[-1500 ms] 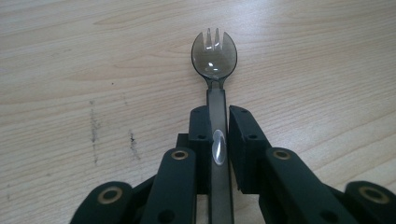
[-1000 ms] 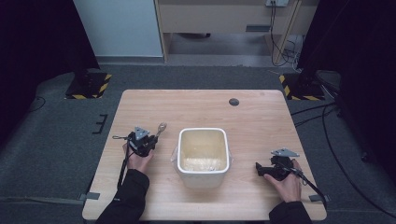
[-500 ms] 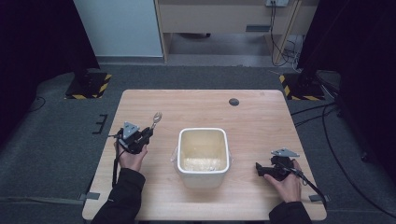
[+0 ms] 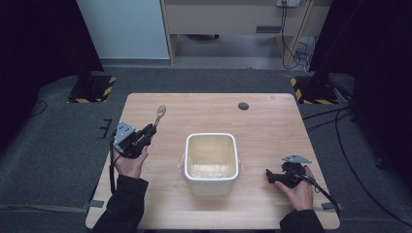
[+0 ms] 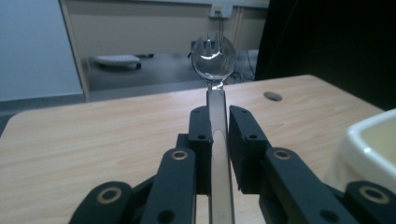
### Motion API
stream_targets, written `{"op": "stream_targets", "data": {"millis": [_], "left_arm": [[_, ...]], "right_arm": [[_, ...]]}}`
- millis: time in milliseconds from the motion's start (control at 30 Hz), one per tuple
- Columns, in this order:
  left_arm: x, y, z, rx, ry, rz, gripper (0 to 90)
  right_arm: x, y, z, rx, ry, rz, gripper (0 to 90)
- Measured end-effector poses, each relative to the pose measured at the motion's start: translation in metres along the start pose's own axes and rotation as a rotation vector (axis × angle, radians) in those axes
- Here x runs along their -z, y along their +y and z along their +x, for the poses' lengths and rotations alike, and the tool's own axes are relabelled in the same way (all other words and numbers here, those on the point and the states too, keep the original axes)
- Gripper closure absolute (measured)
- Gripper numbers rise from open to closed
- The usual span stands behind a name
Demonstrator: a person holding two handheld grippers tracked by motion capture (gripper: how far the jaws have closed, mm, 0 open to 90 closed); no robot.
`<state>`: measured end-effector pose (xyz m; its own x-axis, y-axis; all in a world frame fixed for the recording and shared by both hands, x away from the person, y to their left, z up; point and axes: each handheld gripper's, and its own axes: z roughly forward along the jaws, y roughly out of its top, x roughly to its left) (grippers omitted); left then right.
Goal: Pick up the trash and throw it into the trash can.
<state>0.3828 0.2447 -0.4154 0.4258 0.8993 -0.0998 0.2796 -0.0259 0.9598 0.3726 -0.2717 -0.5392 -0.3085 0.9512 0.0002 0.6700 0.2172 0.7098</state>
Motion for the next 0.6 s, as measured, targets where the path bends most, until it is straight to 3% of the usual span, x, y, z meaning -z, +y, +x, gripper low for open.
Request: {"op": "stream_targets", "data": {"millis": [300, 600], "left_arm": [[0.014, 0.018, -0.023, -0.026, -0.075, -0.07, 79.1], [0.019, 0.026, -0.049, -0.063, -0.158, -0.093, 79.1]], "right_arm": [[0.0, 0.0, 0.0, 0.0, 0.0, 0.0, 1.3], [0.0, 0.0, 0.0, 0.0, 0.0, 0.0, 1.2]]}}
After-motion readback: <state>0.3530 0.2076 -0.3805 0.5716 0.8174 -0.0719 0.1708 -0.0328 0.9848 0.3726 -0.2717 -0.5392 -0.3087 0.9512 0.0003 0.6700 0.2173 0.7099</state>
